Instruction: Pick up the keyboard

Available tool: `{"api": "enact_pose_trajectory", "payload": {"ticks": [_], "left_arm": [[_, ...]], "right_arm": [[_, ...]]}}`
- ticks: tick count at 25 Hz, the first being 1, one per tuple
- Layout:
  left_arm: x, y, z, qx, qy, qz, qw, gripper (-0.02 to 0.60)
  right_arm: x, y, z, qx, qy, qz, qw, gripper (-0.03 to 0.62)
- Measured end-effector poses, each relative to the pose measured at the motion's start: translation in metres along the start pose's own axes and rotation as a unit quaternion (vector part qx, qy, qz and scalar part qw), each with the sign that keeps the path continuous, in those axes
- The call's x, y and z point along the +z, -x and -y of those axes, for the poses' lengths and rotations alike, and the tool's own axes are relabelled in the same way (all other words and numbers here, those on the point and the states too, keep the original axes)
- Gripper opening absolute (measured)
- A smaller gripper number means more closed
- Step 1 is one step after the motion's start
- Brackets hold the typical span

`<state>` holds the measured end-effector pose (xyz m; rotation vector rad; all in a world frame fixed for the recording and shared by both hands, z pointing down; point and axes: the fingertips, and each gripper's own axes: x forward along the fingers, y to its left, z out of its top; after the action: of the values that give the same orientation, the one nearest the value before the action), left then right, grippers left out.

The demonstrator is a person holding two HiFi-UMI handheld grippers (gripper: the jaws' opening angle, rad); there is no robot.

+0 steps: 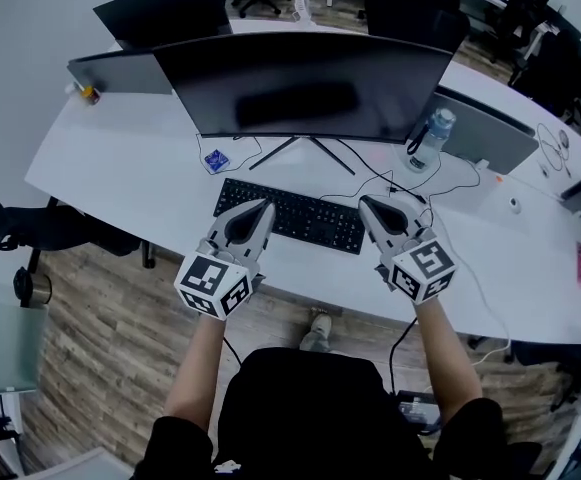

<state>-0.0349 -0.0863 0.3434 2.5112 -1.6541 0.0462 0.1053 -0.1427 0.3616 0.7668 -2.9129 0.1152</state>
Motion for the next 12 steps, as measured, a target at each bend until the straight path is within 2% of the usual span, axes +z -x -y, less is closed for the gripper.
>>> {"api": "enact_pose_trajectory", "payload": {"ticks": [12], "left_arm": [[-0.022, -0.024, -0.027, 0.021, 0.016, -0.024, 0.9994, 0.009]], "right_arm": [[-0.036, -0.017, 0.039, -0.006, -0.034, -0.035, 0.999, 0.006]]}}
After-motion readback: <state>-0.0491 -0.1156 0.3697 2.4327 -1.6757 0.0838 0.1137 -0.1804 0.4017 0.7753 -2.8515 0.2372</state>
